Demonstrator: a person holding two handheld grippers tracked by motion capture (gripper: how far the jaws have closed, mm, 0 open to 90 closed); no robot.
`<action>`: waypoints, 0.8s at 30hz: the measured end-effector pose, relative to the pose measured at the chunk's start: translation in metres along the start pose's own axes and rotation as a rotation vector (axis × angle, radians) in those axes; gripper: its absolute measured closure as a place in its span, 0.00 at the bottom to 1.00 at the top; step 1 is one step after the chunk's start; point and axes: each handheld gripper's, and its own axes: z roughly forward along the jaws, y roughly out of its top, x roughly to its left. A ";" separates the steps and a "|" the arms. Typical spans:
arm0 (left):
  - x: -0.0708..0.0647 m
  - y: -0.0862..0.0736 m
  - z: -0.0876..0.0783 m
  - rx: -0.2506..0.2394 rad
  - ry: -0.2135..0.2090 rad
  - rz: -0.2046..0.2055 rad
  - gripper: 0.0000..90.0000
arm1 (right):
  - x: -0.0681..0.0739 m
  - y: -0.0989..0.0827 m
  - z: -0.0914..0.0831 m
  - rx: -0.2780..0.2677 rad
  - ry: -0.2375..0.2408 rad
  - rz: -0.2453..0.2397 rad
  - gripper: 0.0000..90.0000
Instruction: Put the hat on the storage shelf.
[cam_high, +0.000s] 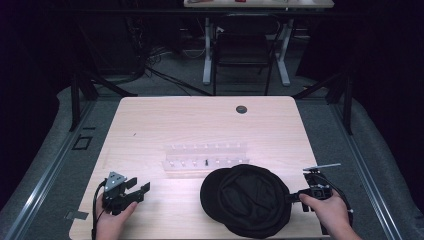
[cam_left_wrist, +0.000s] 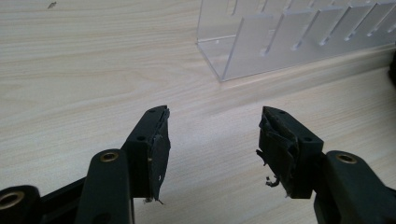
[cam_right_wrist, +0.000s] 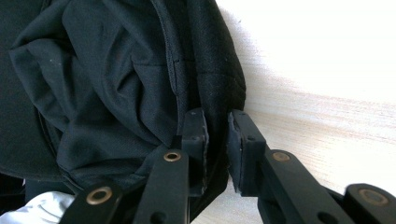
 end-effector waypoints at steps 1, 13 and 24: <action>0.000 0.000 0.000 0.000 0.000 0.000 0.48 | 0.000 0.000 0.001 -0.010 0.009 0.013 0.87; -0.001 0.000 0.001 0.000 0.001 -0.003 0.48 | -0.003 0.002 0.000 0.027 0.054 0.030 0.95; -0.001 0.000 0.001 0.001 0.000 -0.004 0.48 | -0.008 0.002 -0.001 0.029 0.096 0.066 0.98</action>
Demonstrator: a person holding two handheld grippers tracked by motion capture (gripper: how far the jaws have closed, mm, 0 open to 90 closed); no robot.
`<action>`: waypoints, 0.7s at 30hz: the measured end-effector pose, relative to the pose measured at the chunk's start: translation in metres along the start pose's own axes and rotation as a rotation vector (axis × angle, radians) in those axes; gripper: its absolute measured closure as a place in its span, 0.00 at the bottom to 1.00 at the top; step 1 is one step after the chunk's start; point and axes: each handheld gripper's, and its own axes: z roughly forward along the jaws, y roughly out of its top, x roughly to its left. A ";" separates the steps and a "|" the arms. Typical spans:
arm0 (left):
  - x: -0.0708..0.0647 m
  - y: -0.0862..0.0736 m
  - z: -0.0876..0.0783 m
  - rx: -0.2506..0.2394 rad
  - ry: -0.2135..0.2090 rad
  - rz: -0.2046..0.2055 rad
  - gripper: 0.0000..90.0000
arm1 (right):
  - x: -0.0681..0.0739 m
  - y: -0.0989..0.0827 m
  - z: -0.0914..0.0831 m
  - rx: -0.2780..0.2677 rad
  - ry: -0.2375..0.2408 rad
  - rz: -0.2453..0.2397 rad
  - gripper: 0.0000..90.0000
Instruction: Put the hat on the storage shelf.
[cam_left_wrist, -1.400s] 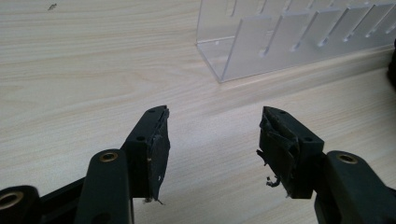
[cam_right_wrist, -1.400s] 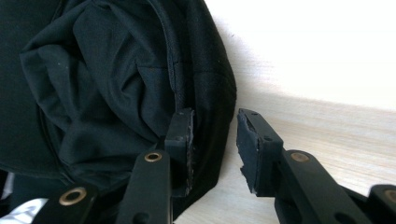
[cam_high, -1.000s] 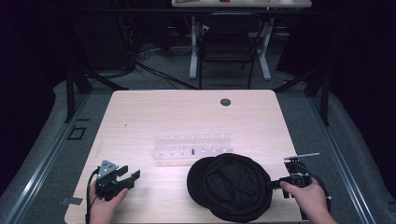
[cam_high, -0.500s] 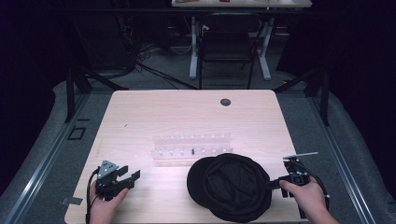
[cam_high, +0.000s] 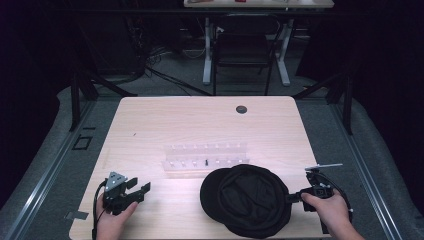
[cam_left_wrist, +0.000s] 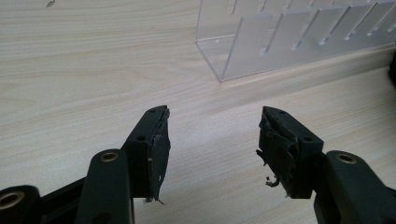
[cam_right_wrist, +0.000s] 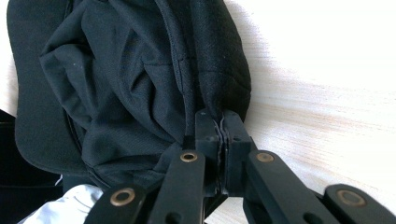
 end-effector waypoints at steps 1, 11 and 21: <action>0.000 0.000 0.000 0.000 0.000 0.000 0.48 | 0.000 0.000 0.000 0.001 -0.003 -0.004 0.98; 0.000 0.000 0.000 -0.001 0.000 -0.003 0.48 | 0.001 -0.001 -0.004 -0.012 0.027 0.018 0.98; 0.000 0.000 0.000 -0.002 0.000 -0.004 0.48 | 0.003 -0.001 -0.014 -0.008 0.078 0.030 0.98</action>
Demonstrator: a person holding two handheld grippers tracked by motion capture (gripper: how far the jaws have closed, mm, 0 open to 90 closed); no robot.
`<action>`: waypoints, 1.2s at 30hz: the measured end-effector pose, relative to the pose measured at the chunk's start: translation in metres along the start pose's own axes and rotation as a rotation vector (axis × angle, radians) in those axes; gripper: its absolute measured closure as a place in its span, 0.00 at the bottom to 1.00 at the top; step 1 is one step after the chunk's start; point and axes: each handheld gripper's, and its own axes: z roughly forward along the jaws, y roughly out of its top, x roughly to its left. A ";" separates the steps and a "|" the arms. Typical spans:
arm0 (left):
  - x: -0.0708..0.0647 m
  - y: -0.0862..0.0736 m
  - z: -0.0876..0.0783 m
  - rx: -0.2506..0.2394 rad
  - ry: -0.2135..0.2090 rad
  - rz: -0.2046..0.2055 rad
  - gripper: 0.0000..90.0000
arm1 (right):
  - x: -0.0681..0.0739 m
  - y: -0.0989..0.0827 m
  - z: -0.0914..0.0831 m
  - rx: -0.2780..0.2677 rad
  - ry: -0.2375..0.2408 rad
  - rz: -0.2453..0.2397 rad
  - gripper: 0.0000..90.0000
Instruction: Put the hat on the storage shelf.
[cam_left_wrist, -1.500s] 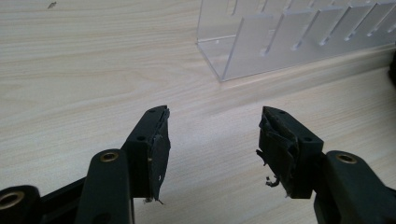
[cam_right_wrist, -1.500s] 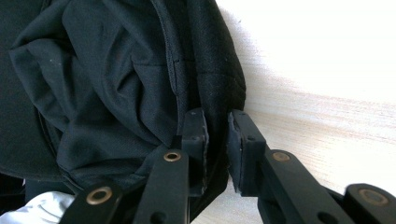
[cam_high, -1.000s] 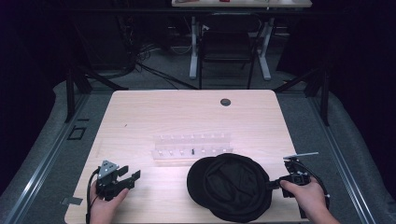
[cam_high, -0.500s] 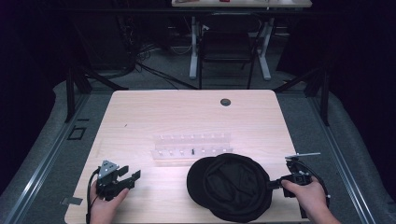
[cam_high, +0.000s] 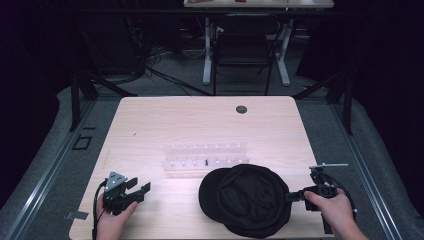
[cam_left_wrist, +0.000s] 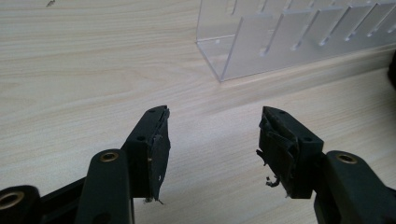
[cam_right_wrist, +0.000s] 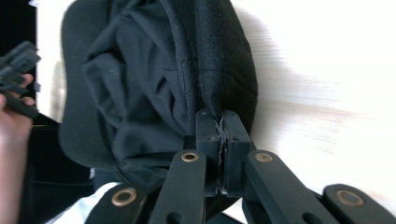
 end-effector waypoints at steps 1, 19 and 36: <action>0.000 0.000 0.000 0.000 0.000 0.000 0.48 | 0.001 -0.001 0.001 -0.020 0.028 0.015 0.98; 0.000 0.000 0.000 0.000 0.000 0.000 0.48 | 0.032 0.006 -0.024 -0.068 0.162 -0.049 0.98; 0.000 0.000 0.000 0.000 -0.002 0.000 0.48 | 0.067 0.015 -0.040 -0.111 0.301 -0.095 0.98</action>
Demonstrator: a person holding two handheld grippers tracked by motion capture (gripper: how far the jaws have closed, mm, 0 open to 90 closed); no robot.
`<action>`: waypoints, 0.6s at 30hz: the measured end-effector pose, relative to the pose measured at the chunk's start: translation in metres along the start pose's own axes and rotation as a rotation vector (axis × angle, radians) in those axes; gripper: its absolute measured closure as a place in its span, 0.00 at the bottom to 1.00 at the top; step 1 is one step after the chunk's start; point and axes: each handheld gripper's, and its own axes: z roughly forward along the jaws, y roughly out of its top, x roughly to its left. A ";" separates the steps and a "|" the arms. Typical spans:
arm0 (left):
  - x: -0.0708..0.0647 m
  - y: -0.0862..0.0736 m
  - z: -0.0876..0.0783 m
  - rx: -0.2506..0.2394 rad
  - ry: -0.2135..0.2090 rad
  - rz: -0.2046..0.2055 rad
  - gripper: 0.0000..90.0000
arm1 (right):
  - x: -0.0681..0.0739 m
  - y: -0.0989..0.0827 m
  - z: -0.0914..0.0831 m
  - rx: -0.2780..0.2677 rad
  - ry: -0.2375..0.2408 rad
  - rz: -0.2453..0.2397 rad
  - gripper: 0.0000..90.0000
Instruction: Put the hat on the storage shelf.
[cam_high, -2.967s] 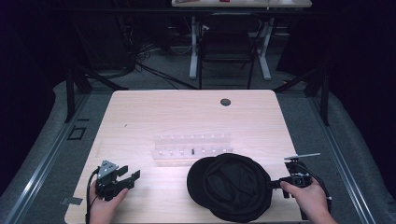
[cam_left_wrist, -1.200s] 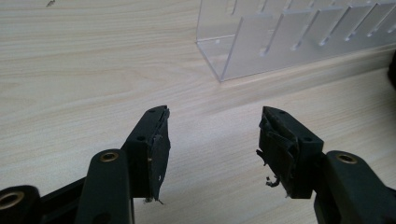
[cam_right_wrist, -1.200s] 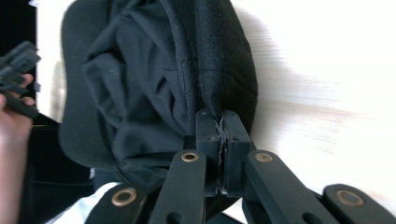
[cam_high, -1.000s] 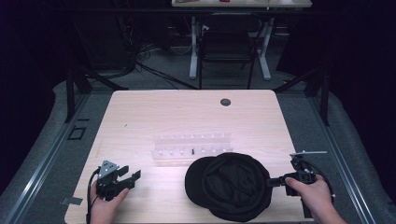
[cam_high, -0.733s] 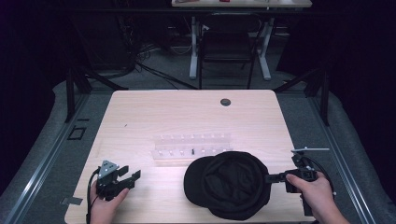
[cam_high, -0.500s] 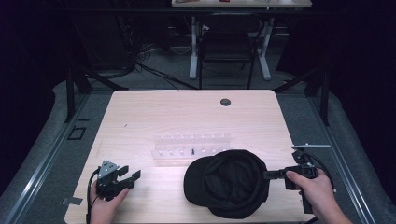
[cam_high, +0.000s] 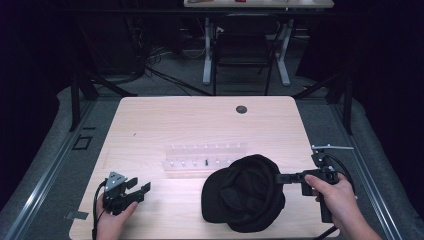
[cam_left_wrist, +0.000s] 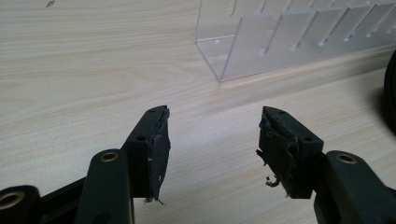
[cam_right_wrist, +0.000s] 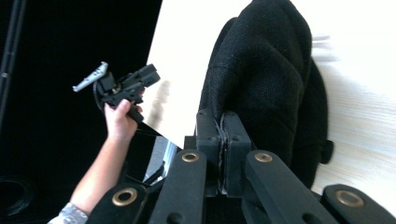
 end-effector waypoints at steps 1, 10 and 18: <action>0.000 0.000 0.000 -0.003 0.001 0.000 0.48 | 0.003 0.001 0.000 -0.003 0.001 -0.002 0.98; 0.000 0.000 -0.001 -0.003 -0.001 0.001 0.48 | 0.016 0.009 -0.001 -0.017 0.048 -0.005 0.98; 0.001 0.000 -0.001 -0.001 -0.001 0.001 0.48 | 0.029 0.014 -0.006 -0.039 0.108 -0.014 0.98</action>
